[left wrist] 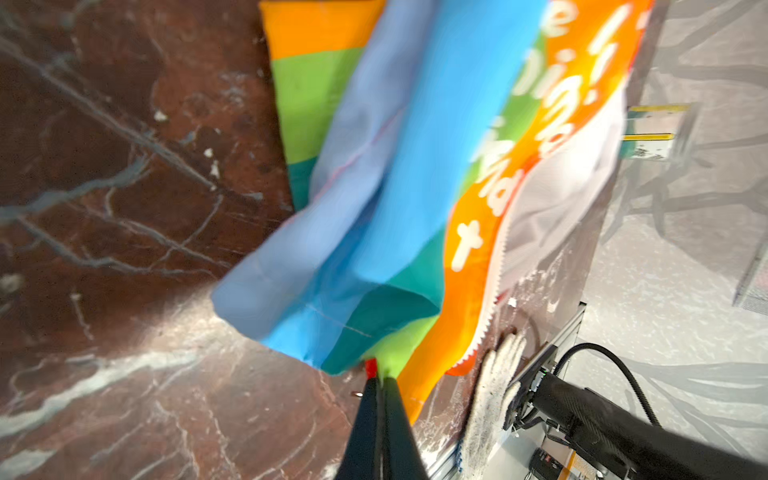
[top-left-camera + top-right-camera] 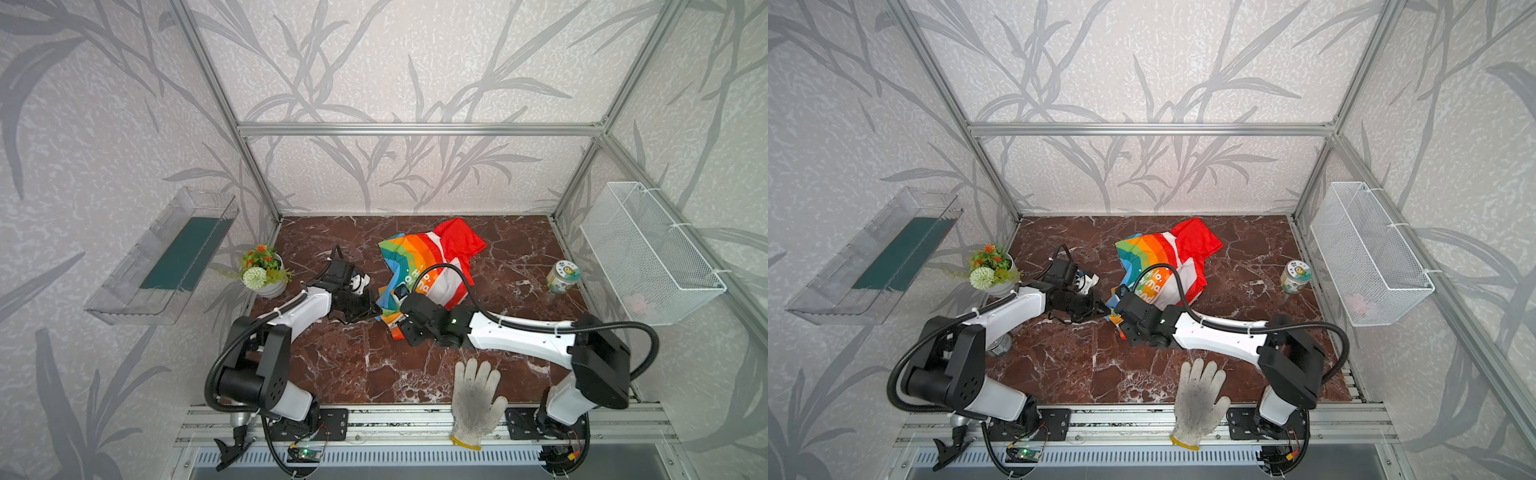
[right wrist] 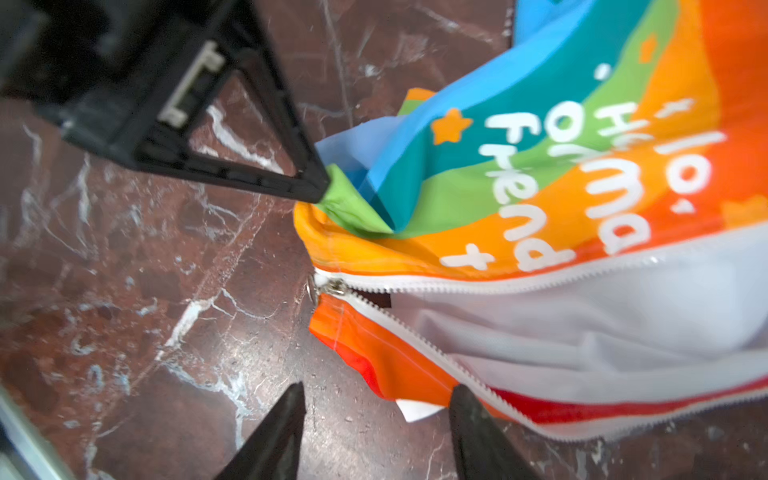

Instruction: Zip up the jacket

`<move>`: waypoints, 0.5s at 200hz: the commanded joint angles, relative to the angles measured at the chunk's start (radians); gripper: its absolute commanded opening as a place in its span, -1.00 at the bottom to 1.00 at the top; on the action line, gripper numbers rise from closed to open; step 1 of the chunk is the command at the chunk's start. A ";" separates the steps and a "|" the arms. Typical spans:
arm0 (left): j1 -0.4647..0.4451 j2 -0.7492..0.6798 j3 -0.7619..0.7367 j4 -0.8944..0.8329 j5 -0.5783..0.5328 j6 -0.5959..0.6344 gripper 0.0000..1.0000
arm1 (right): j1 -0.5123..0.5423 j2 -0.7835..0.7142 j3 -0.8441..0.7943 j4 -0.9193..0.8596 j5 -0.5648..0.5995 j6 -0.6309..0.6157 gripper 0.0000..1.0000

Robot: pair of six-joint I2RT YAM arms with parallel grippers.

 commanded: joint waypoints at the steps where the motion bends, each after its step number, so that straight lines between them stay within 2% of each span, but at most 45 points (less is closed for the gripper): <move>1: -0.031 -0.038 0.018 -0.079 0.024 -0.021 -1.00 | 0.006 -0.117 -0.117 0.105 -0.027 0.180 0.34; 11: -0.056 -0.041 0.036 -0.108 0.025 -0.027 -1.00 | 0.042 -0.161 -0.171 0.155 0.026 0.186 0.41; 29: -0.130 -0.058 0.096 -0.175 -0.027 -0.029 -1.00 | 0.144 -0.235 -0.272 0.254 0.169 0.099 0.43; 43: -0.194 -0.082 0.141 -0.207 -0.074 -0.042 -1.00 | 0.218 -0.286 -0.389 0.395 0.266 0.032 0.43; 62: -0.252 -0.108 0.177 -0.205 -0.095 -0.084 -1.00 | 0.301 -0.346 -0.512 0.519 0.397 -0.005 0.43; 87: -0.309 -0.130 0.197 -0.186 -0.131 -0.129 -1.00 | 0.400 -0.403 -0.570 0.568 0.570 -0.098 0.43; 100: -0.330 -0.129 0.199 -0.159 -0.136 -0.155 -1.00 | 0.423 -0.416 -0.584 0.581 0.621 -0.134 0.44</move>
